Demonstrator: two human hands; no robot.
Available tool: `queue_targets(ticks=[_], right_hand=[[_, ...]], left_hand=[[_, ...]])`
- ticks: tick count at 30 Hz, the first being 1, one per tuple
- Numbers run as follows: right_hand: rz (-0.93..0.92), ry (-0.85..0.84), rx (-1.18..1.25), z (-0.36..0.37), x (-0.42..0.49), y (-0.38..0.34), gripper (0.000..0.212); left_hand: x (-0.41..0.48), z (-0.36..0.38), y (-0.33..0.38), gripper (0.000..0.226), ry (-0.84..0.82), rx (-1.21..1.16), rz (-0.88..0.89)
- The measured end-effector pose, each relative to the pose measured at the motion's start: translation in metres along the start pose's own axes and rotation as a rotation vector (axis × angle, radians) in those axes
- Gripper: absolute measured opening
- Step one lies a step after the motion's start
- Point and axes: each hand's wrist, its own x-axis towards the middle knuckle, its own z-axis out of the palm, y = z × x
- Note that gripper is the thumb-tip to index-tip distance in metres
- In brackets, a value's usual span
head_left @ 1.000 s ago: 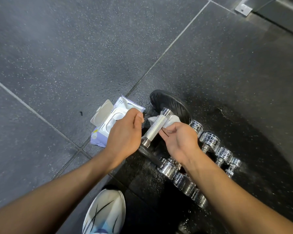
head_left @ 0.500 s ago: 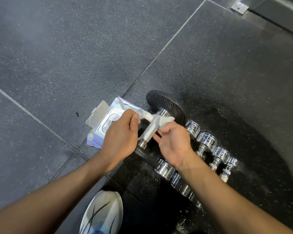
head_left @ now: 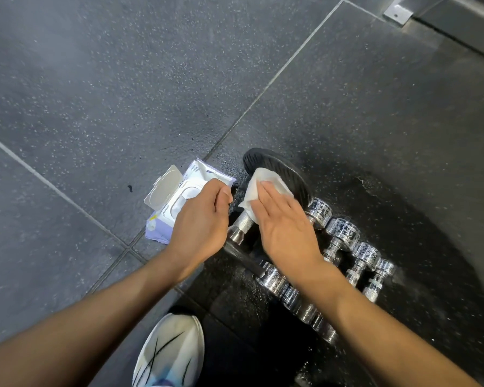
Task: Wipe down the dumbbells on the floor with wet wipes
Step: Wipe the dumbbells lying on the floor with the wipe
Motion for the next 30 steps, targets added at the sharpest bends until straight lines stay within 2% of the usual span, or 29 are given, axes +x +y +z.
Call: queue_targets(ticks=[5,8,14,17,19,21,23,26,30], right_hand=[[-0.149,-0.128,-0.134,-0.009,0.049,0.007,0.069],[-0.171,-0.114,-0.104,0.0,0.05,0.004,0.061],[-0.244,-0.052,0.348,0.005,-0.004,-0.005,0.059],[-0.249,-0.146,0.514,0.008,-0.026,0.006,0.076],[-0.23,-0.125,0.567,0.006,-0.037,0.016,0.07],[-0.149,-0.04,0.571,0.007,-0.05,0.018,0.055],[0.044,-0.015,0.672,0.007,-0.061,0.01,0.049],[0.377,-0.172,1.182,-0.005,-0.066,-0.011,0.043],[0.648,-0.184,1.619,-0.001,-0.042,-0.02,0.037]], left_hand=[[0.0,0.001,0.001,0.029,0.007,-0.003,0.003],[0.001,0.001,-0.001,0.028,0.017,-0.024,0.015],[0.002,0.001,-0.004,0.027,0.01,-0.028,0.029],[0.002,0.0,-0.004,0.027,0.007,-0.026,0.038],[0.002,0.001,-0.005,0.027,0.003,-0.021,0.03],[0.002,0.0,-0.004,0.027,-0.004,-0.023,0.019],[0.002,0.0,-0.003,0.028,-0.008,-0.024,0.016],[0.001,-0.001,-0.003,0.027,-0.01,-0.014,0.016],[0.001,-0.002,-0.001,0.026,-0.014,0.009,0.012]])
